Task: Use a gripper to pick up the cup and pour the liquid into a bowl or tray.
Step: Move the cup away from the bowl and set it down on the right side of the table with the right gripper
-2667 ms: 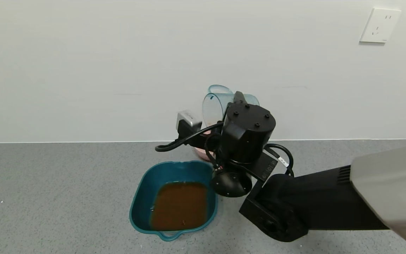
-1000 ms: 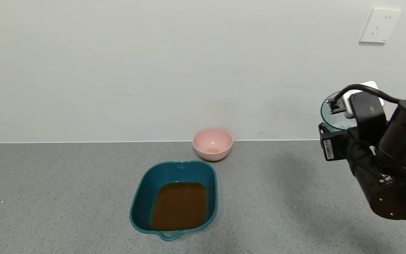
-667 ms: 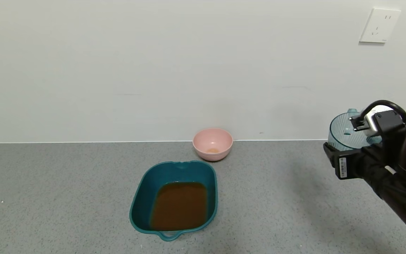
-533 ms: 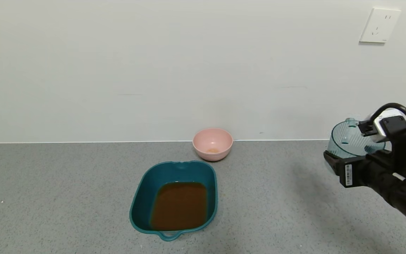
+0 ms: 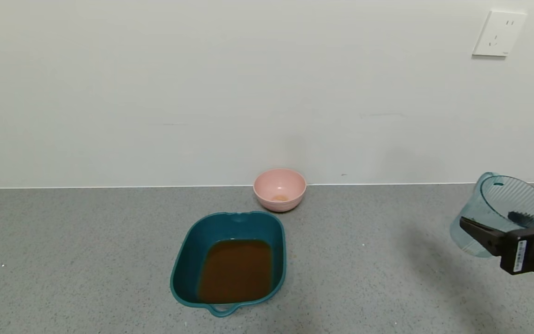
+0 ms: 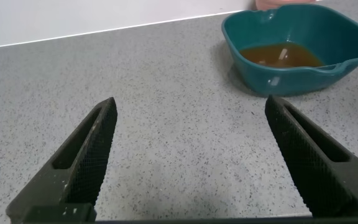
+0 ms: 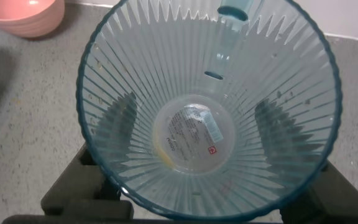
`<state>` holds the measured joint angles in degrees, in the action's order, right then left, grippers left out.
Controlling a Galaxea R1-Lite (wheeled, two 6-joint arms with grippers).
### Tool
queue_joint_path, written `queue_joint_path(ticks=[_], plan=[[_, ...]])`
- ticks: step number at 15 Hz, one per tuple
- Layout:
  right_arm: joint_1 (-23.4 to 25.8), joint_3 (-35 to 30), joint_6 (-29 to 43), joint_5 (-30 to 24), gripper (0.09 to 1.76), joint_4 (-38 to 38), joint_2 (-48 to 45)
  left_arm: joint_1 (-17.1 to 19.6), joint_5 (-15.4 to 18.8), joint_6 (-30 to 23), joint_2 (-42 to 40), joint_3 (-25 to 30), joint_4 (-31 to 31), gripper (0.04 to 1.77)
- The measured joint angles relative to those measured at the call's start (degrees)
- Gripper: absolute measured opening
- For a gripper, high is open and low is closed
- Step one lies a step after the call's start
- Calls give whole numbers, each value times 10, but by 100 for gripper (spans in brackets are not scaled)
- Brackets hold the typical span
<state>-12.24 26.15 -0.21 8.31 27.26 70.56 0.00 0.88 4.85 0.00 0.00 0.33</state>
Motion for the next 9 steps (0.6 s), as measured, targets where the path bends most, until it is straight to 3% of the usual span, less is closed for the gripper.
queue_joint_path(ticks=[3,9], plan=[[72,-46,-2,-94,133,-3,-50,0,0,0,0,0,0,172],[114,-127,3,-114,133,-14,-185,0,0,0,0,0,0,172]])
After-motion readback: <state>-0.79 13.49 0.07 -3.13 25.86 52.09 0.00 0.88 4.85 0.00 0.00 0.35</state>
